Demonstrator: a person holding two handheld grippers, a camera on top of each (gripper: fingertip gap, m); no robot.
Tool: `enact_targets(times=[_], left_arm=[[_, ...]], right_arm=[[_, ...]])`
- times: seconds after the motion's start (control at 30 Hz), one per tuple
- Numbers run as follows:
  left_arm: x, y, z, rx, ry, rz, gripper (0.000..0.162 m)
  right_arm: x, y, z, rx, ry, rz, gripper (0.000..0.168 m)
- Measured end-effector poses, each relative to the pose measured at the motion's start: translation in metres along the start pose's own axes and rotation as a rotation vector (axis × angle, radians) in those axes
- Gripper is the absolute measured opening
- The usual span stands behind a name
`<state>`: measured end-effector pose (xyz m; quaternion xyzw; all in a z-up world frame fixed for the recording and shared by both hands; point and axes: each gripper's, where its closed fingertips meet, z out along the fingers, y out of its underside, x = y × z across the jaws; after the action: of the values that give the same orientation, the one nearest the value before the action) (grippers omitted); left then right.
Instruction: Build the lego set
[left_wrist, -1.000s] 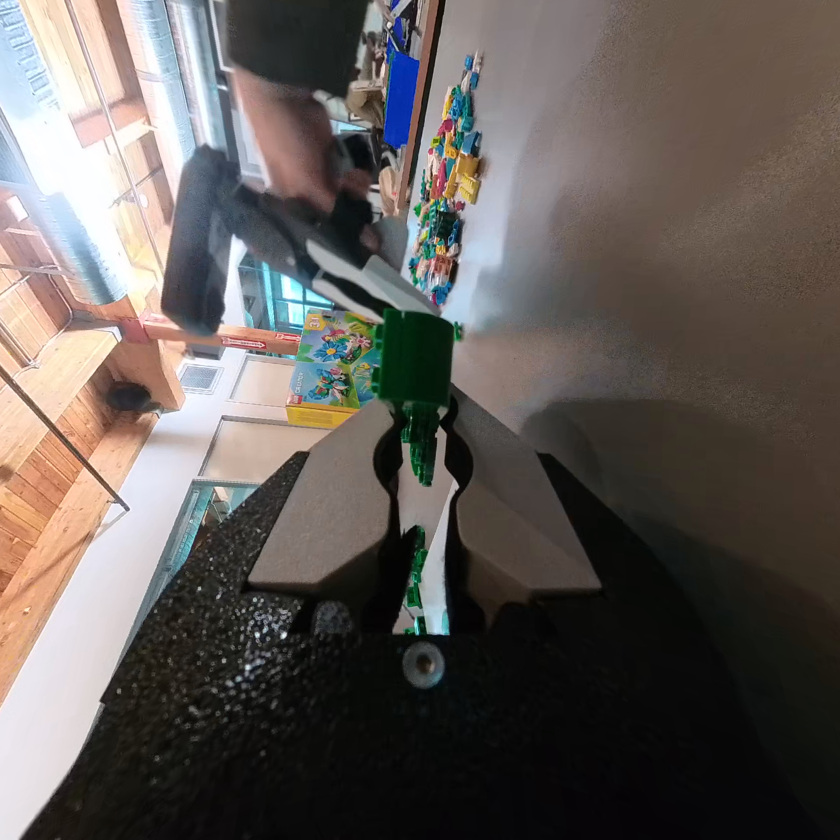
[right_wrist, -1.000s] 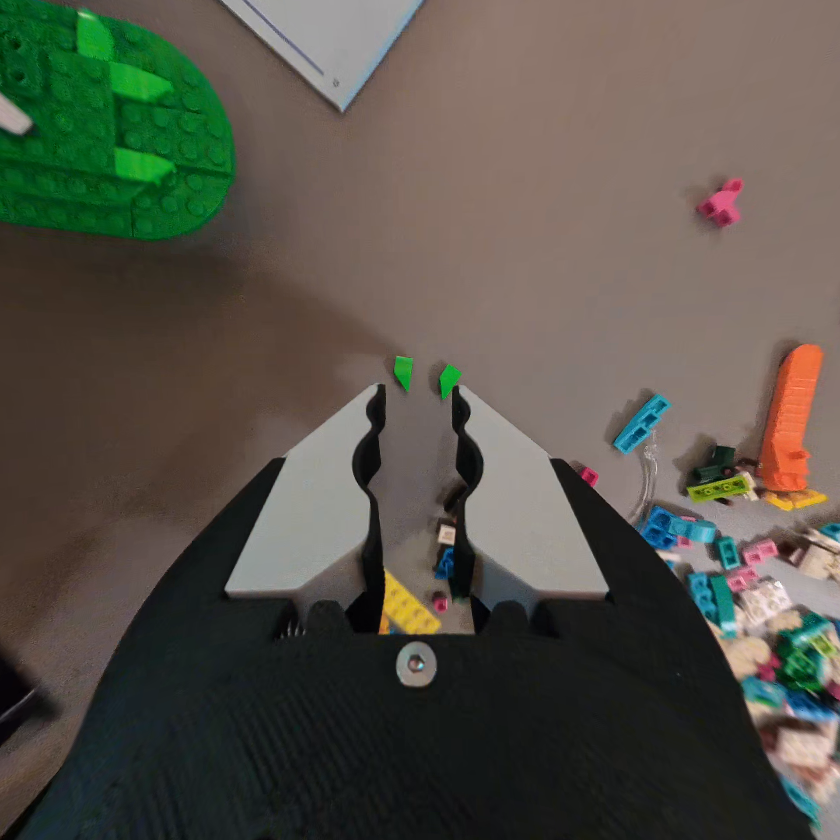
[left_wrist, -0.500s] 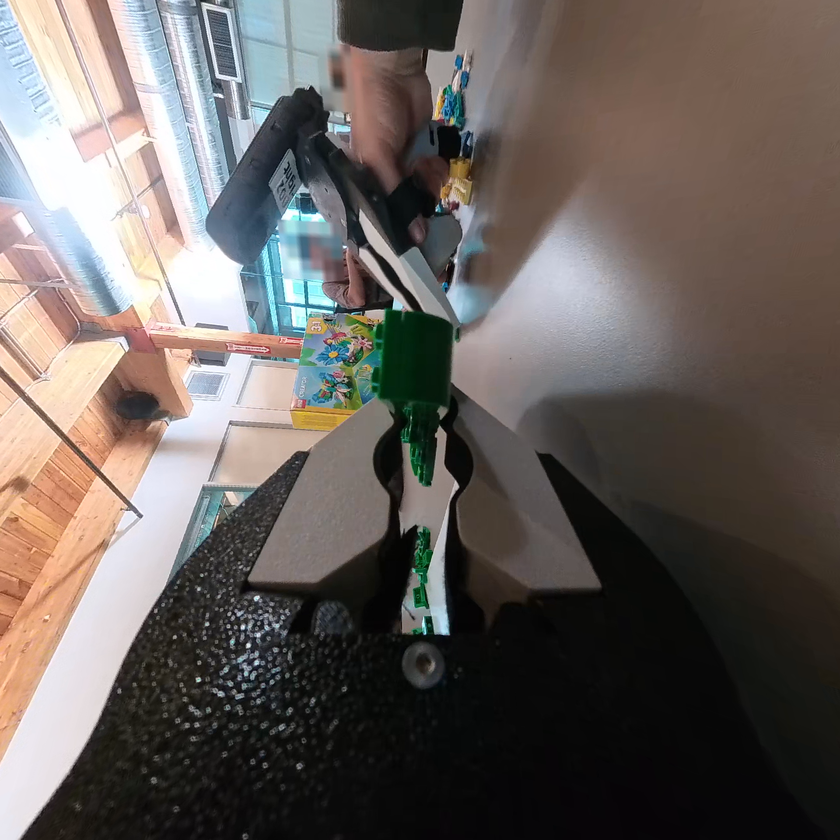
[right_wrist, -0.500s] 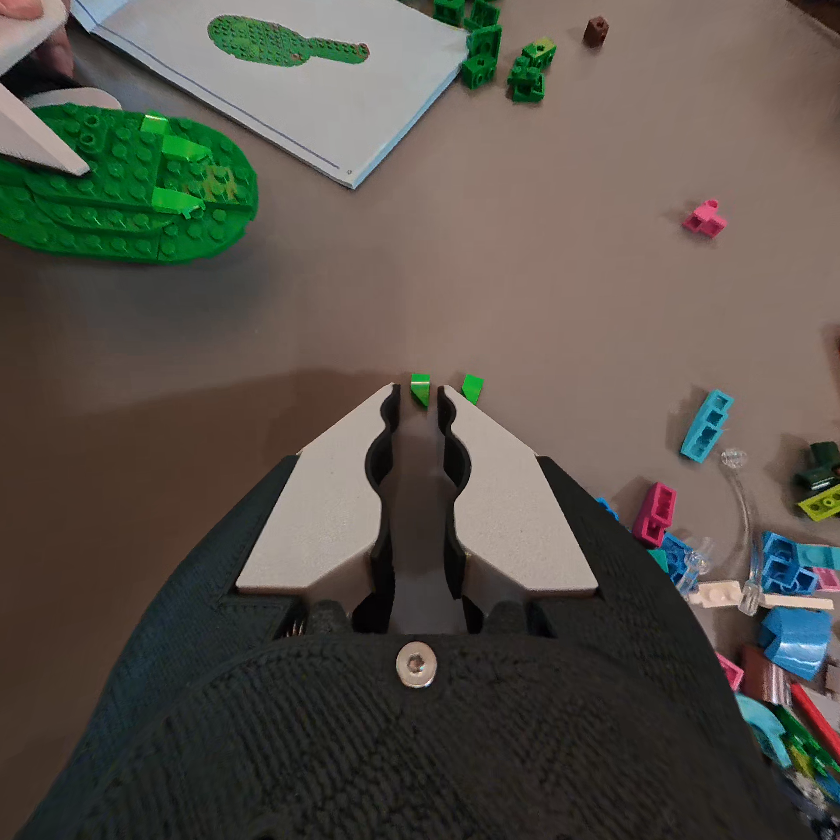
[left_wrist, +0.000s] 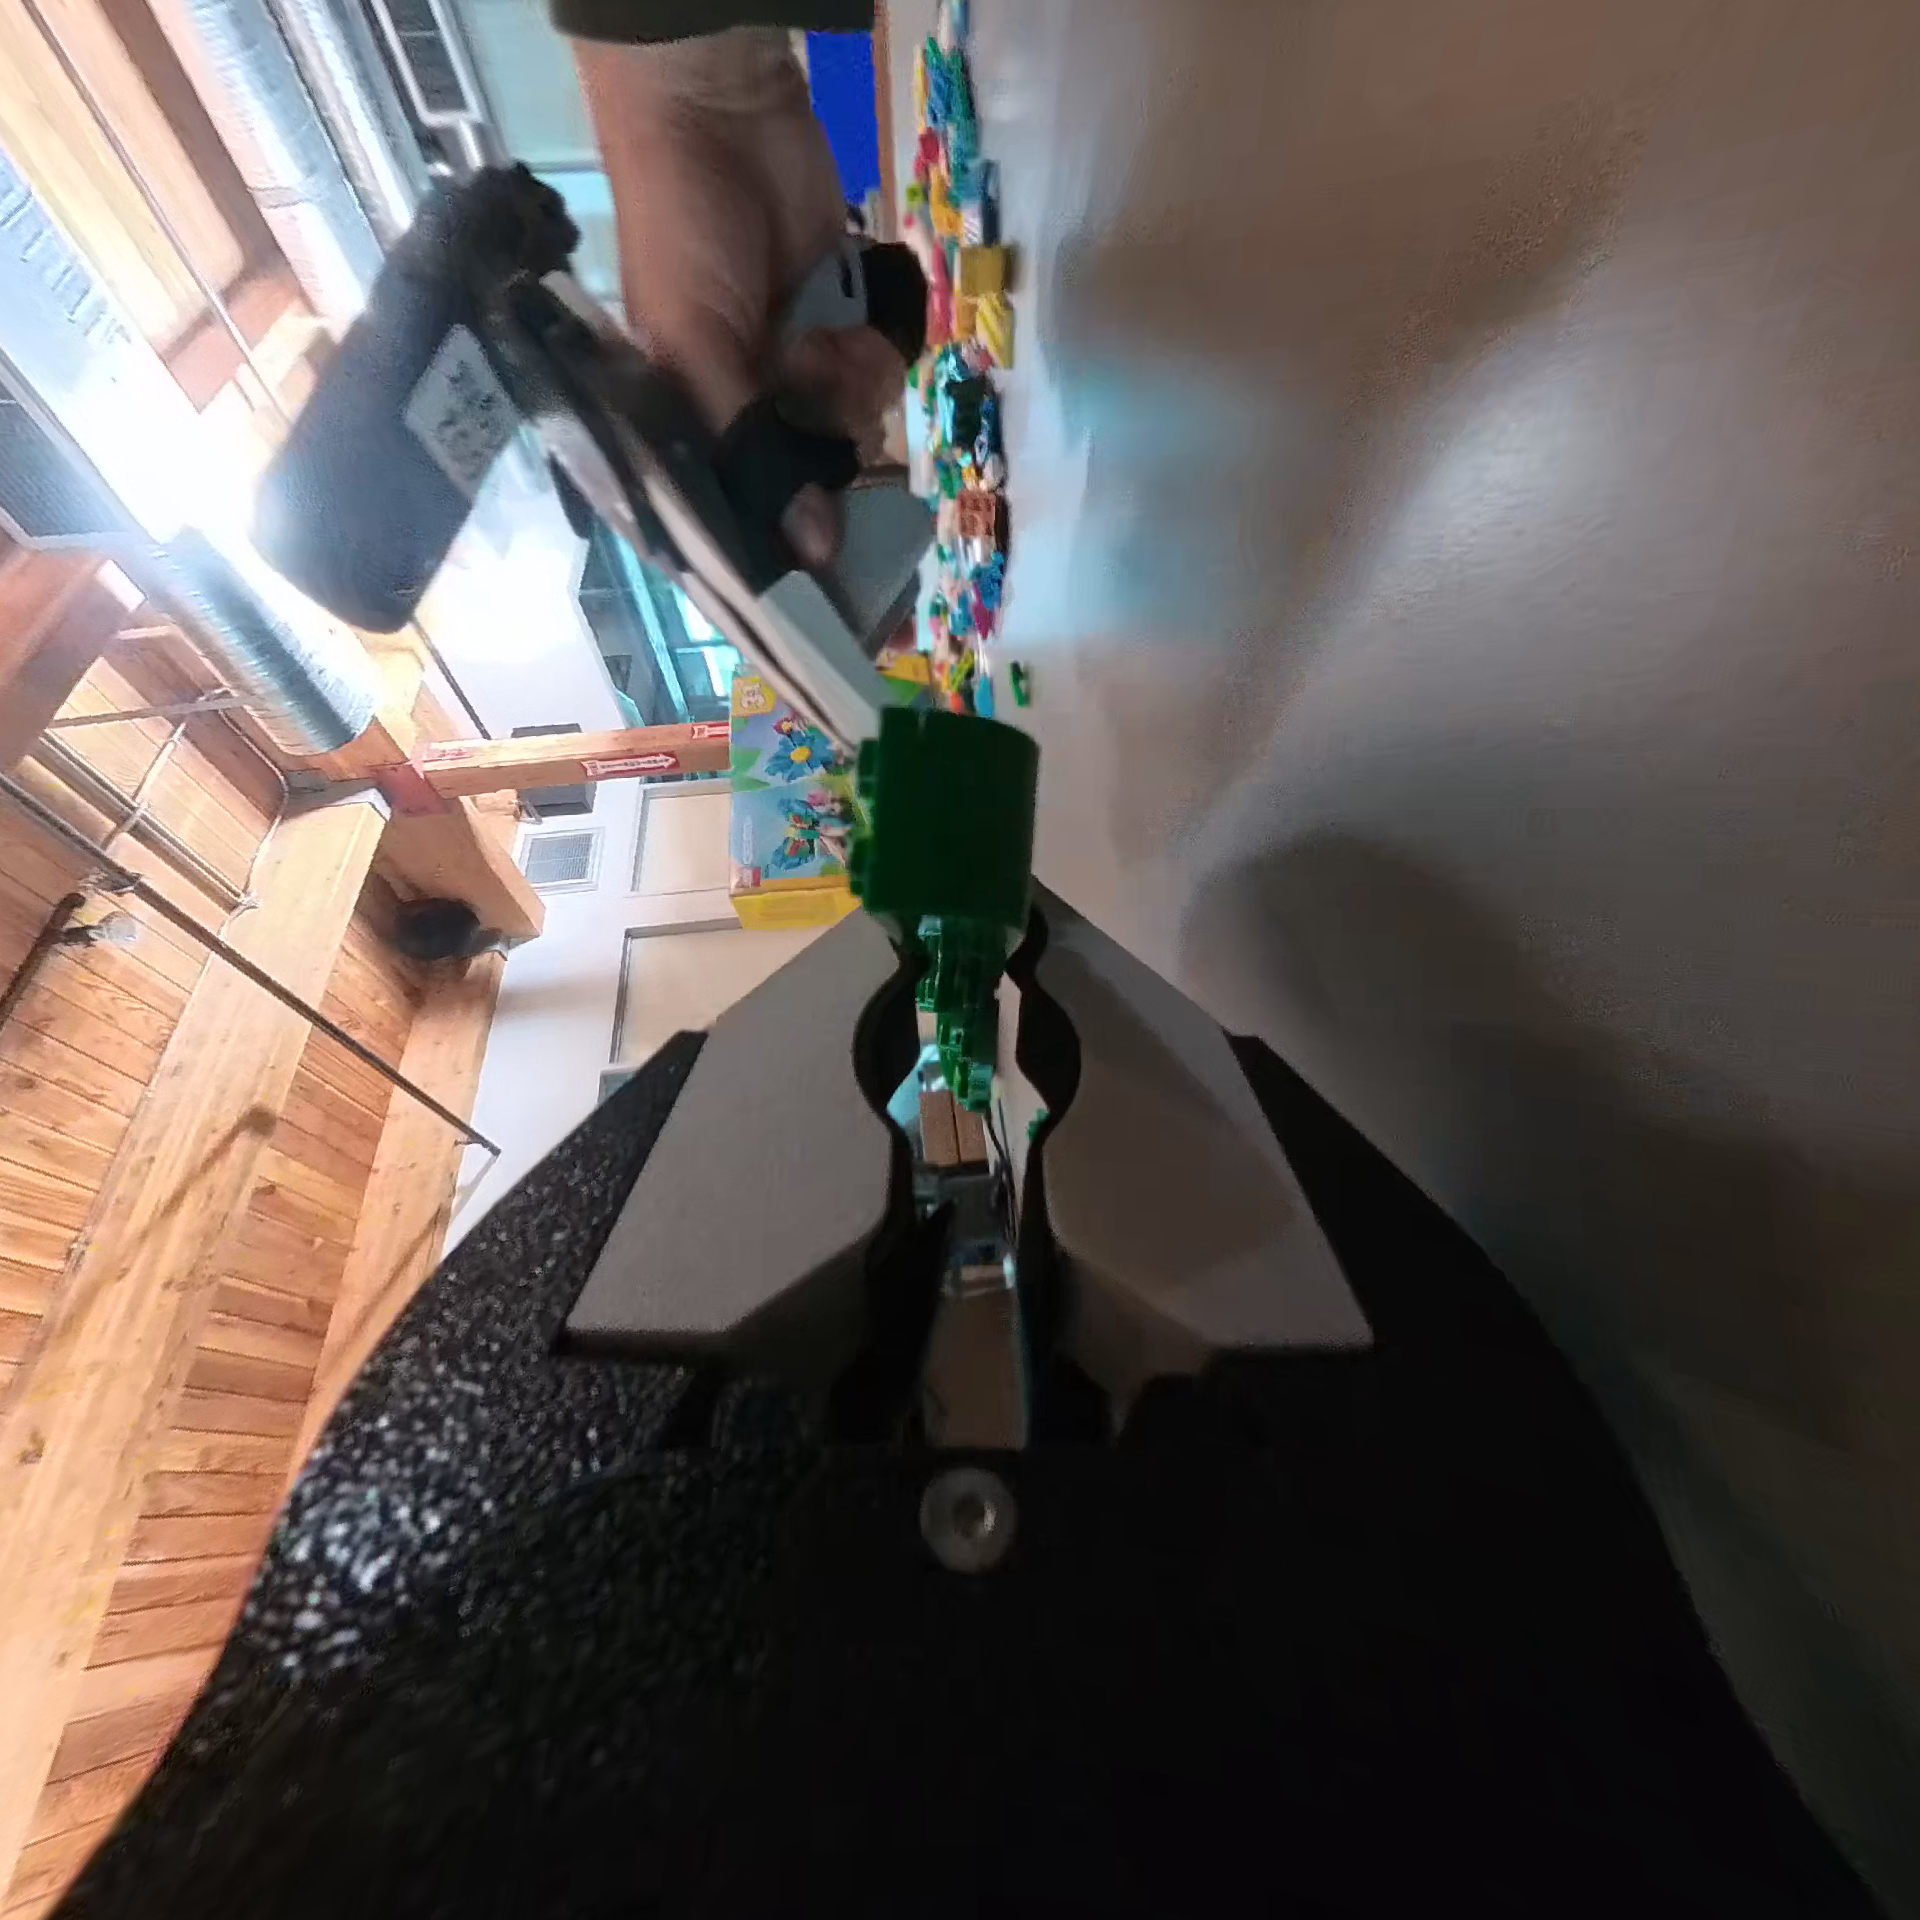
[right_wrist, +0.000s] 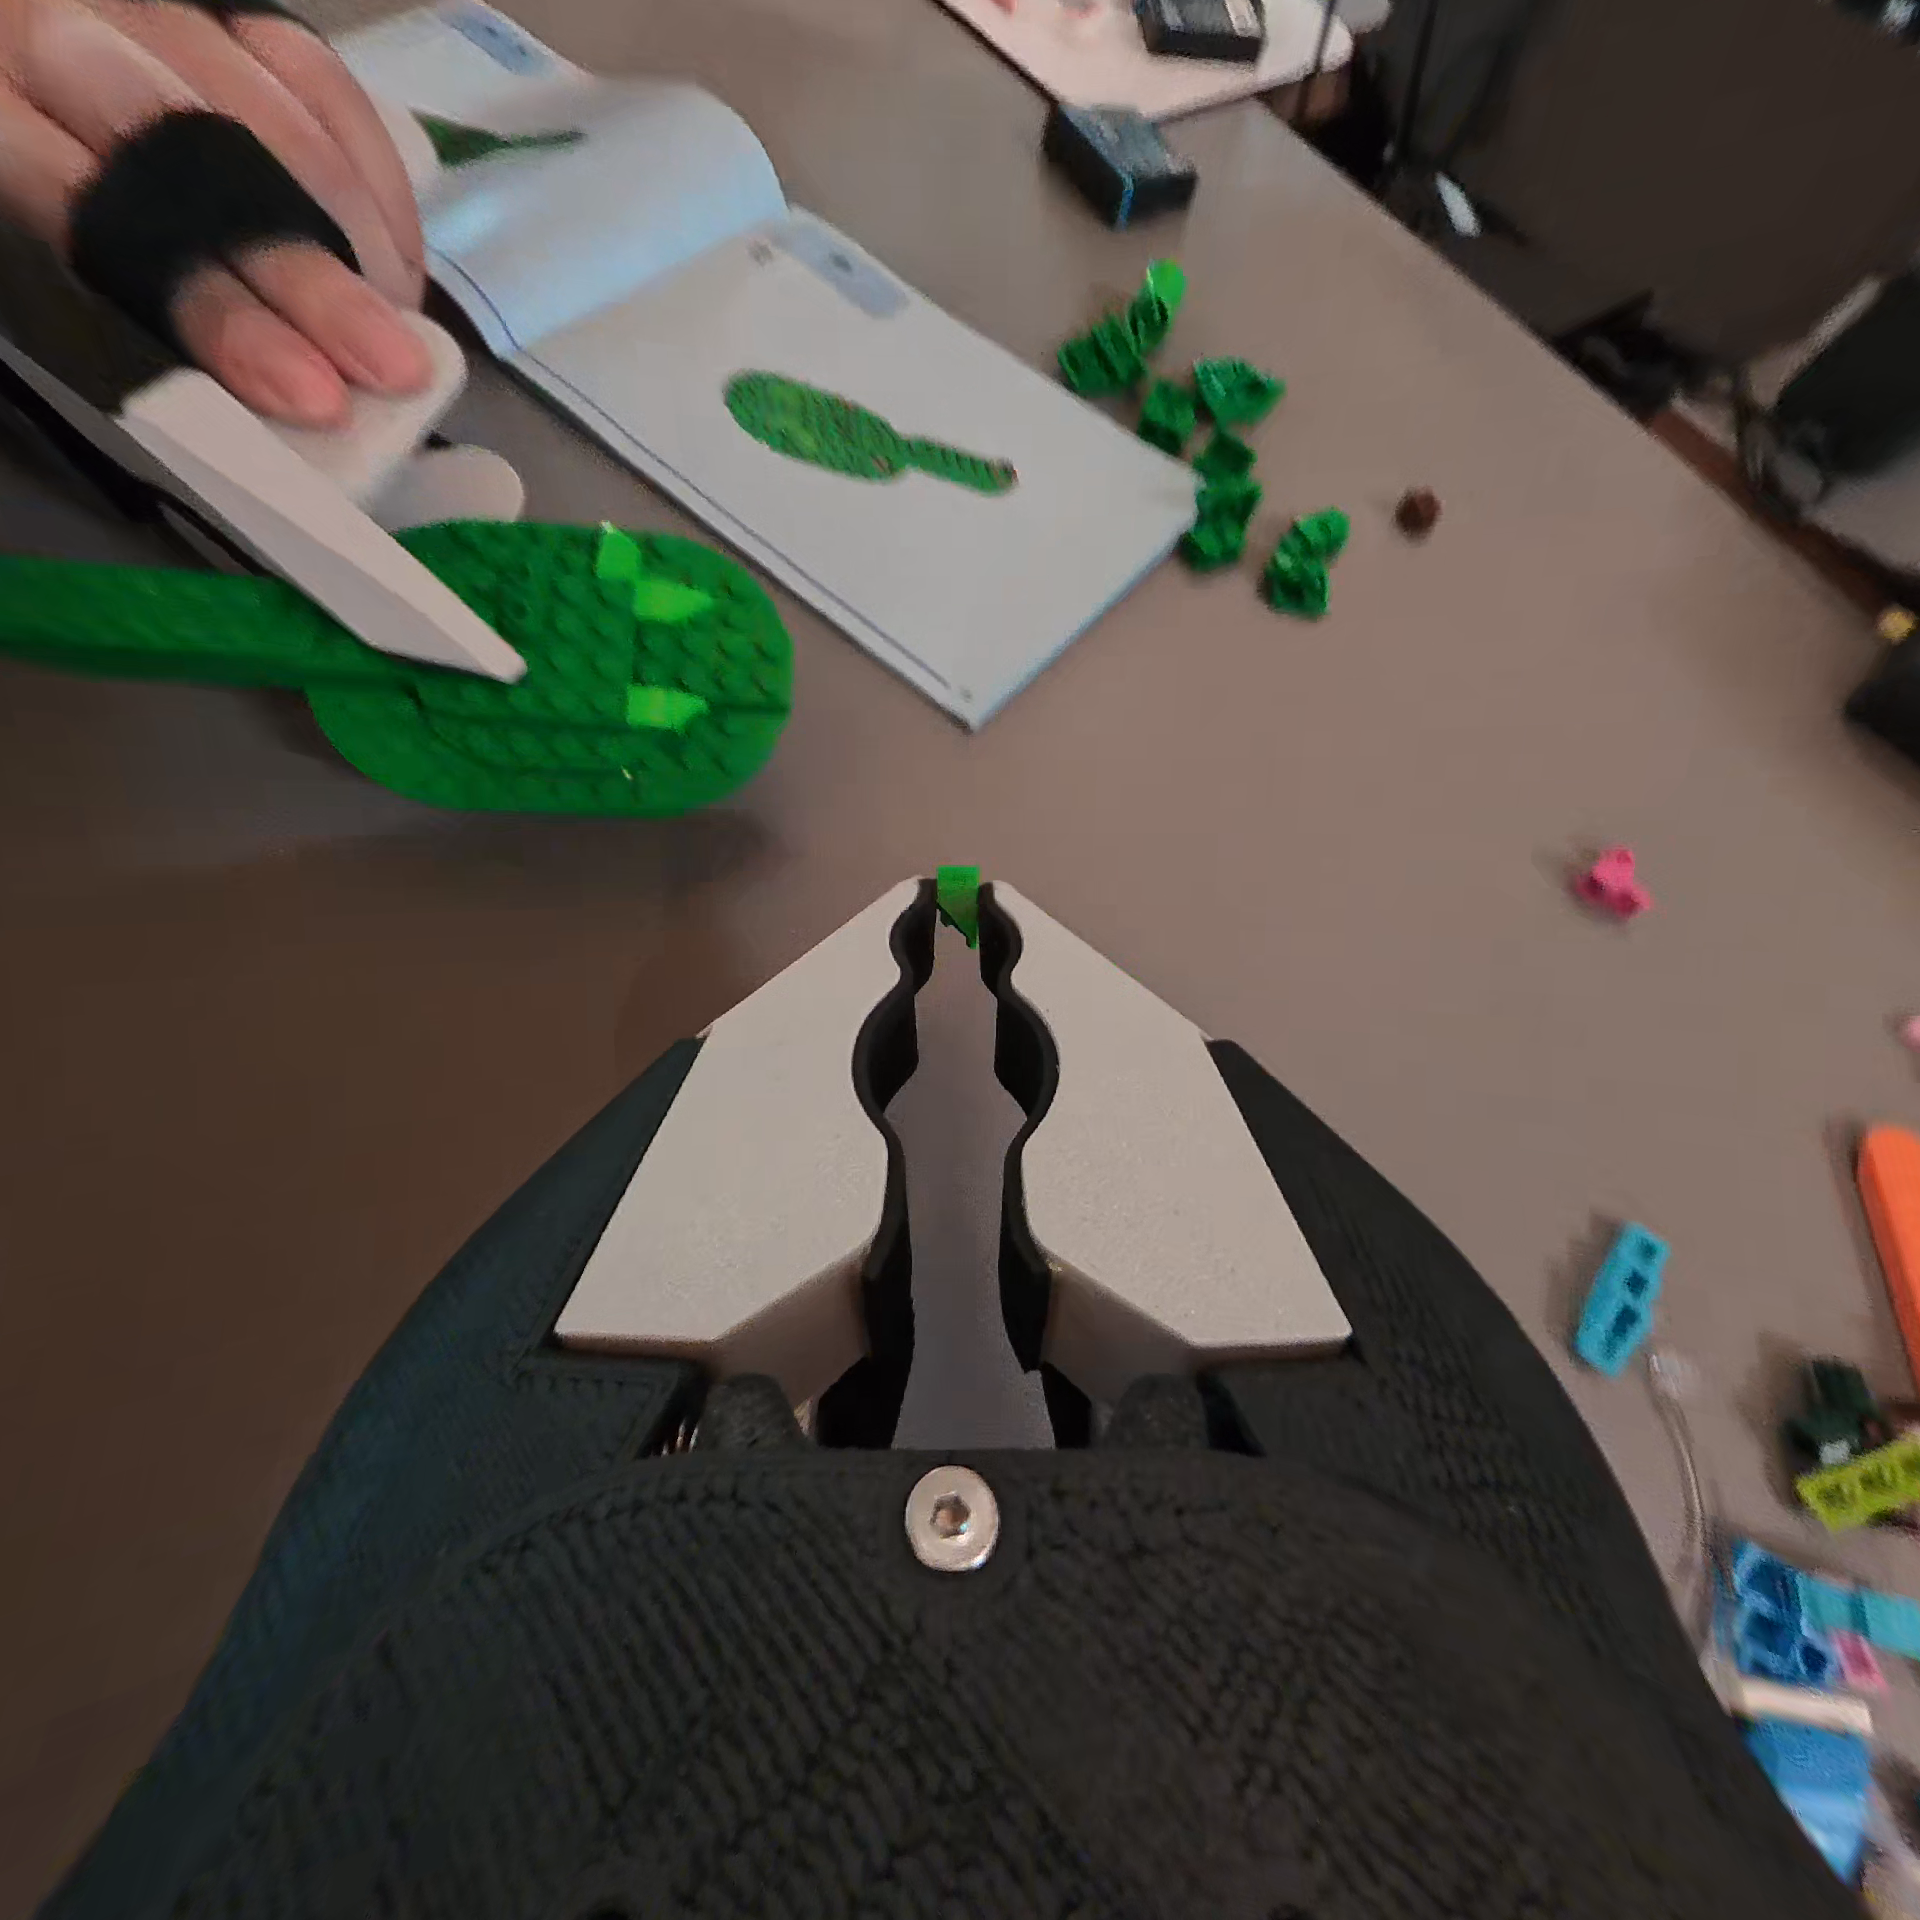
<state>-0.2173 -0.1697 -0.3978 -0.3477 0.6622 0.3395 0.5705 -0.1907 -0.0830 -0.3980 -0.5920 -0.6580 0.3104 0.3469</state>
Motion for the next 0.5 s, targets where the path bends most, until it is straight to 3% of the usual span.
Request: enact_targets(times=[0.03, 0.3, 0.5], left_arm=[[0.001, 0.0, -0.002, -0.016, 0.005, 0.012, 0.01], [-0.001, 0.023, -0.035, -0.185, -0.011, -0.058, 0.01], [-0.007, 0.038, -0.035, -0.227, -0.047, -0.136, 0.01]], right_arm=[[-0.005, -0.008, 0.004, 0.014, -0.007, -0.021, 0.007], [-0.036, -0.078, 0.043, 0.134, -0.152, -0.112, 0.006], [-0.055, -0.086, 0.056, 0.13, -0.217, -0.147, 0.006]])
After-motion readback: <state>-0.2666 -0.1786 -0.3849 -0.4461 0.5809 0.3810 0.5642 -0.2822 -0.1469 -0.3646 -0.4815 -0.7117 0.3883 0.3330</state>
